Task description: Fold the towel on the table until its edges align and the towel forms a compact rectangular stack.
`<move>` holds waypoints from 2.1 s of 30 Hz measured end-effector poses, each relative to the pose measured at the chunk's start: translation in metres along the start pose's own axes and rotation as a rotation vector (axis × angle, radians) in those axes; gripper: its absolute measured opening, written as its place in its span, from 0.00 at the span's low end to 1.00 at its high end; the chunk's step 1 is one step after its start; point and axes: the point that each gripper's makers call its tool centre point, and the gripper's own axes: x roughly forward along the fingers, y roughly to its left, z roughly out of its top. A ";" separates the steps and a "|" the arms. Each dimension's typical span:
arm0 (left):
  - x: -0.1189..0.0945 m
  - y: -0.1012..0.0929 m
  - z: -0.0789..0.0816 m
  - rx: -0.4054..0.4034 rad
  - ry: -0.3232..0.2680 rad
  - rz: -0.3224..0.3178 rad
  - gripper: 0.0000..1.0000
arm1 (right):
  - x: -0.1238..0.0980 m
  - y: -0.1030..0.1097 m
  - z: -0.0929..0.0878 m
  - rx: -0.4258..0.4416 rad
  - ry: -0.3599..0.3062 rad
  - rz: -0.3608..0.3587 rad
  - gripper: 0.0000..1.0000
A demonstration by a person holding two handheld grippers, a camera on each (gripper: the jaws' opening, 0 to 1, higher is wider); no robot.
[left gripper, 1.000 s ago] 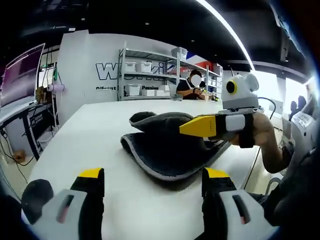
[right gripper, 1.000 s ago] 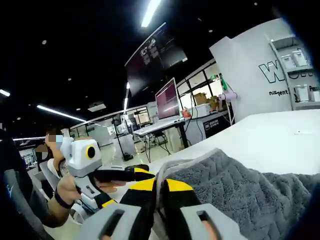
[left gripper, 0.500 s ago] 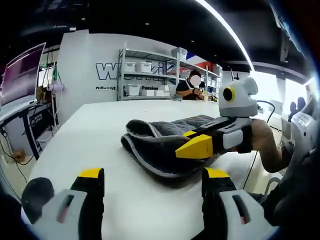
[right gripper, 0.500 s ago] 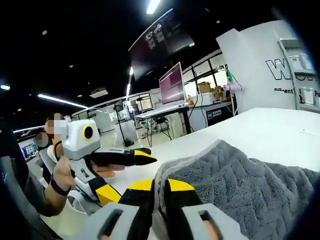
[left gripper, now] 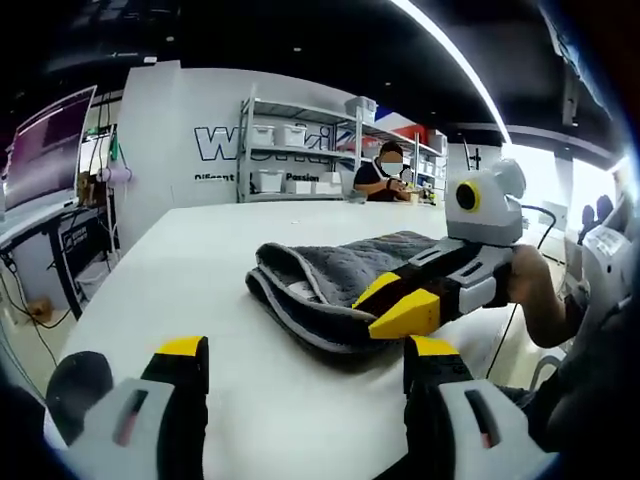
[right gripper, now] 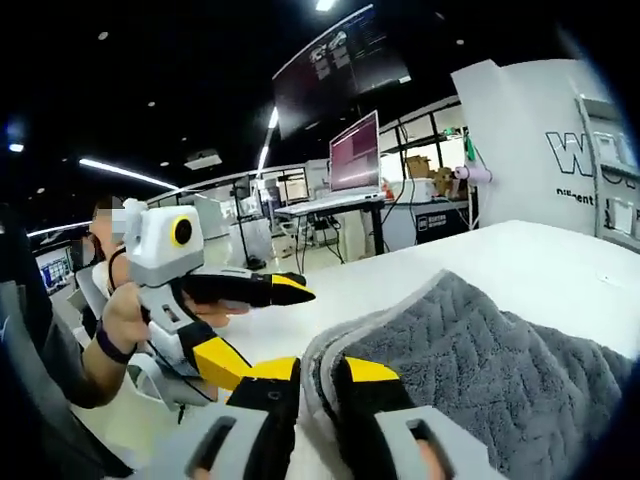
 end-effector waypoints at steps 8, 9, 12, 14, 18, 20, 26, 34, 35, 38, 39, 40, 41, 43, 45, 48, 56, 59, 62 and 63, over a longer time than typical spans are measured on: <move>0.000 -0.004 0.002 -0.001 -0.006 -0.011 0.84 | -0.017 -0.030 0.019 0.034 -0.096 -0.100 0.25; 0.000 -0.004 0.002 -0.001 -0.006 -0.012 0.84 | -0.024 -0.035 0.021 0.036 -0.106 -0.115 0.26; 0.001 -0.005 0.003 0.003 -0.007 -0.015 0.84 | -0.053 -0.061 0.031 0.049 -0.157 -0.212 0.29; 0.002 -0.006 0.004 0.004 -0.009 -0.020 0.84 | -0.029 -0.027 0.033 0.049 -0.180 -0.265 0.30; 0.004 -0.008 0.006 0.008 -0.012 -0.027 0.84 | -0.072 -0.046 0.032 0.064 -0.223 -0.357 0.32; 0.004 -0.008 0.007 0.005 -0.016 -0.027 0.84 | -0.096 -0.056 0.027 0.075 -0.224 -0.410 0.36; 0.008 -0.010 0.007 -0.001 -0.020 -0.033 0.84 | -0.162 -0.074 -0.005 0.071 -0.140 -0.535 0.53; 0.013 -0.017 0.011 0.006 -0.027 -0.053 0.84 | -0.218 -0.078 -0.050 0.091 -0.044 -0.612 0.67; 0.013 -0.018 0.011 0.008 -0.029 -0.055 0.84 | -0.223 -0.078 -0.054 0.096 -0.040 -0.606 0.70; 0.013 -0.020 0.012 0.008 -0.029 -0.058 0.84 | -0.235 -0.077 -0.063 0.124 -0.057 -0.606 0.71; 0.013 -0.020 0.012 0.010 -0.028 -0.058 0.84 | -0.239 -0.076 -0.065 0.136 -0.065 -0.606 0.72; 0.012 -0.020 0.012 0.010 -0.027 -0.057 0.84 | -0.241 -0.076 -0.067 0.142 -0.066 -0.604 0.73; 0.012 -0.021 0.012 0.011 -0.026 -0.056 0.84 | -0.244 -0.075 -0.072 0.154 -0.065 -0.600 0.75; 0.012 -0.022 0.011 0.011 -0.024 -0.055 0.84 | -0.246 -0.072 -0.079 0.172 -0.055 -0.592 0.78; 0.012 -0.023 0.012 0.012 -0.024 -0.053 0.84 | -0.249 -0.070 -0.086 0.179 -0.044 -0.593 0.81; 0.012 -0.025 0.013 0.016 -0.023 -0.054 0.84 | -0.256 -0.068 -0.095 0.184 -0.026 -0.595 0.83; 0.017 -0.033 0.016 0.030 -0.024 -0.074 0.82 | -0.265 -0.060 -0.087 0.210 -0.125 -0.556 0.89; 0.019 -0.036 0.018 0.031 -0.029 -0.085 0.80 | -0.264 -0.055 -0.085 0.207 -0.141 -0.540 0.94; 0.021 -0.038 0.019 0.033 -0.031 -0.090 0.80 | -0.262 -0.052 -0.085 0.203 -0.140 -0.527 0.95; 0.022 -0.039 0.019 0.034 -0.032 -0.092 0.80 | -0.262 -0.052 -0.086 0.203 -0.137 -0.526 0.96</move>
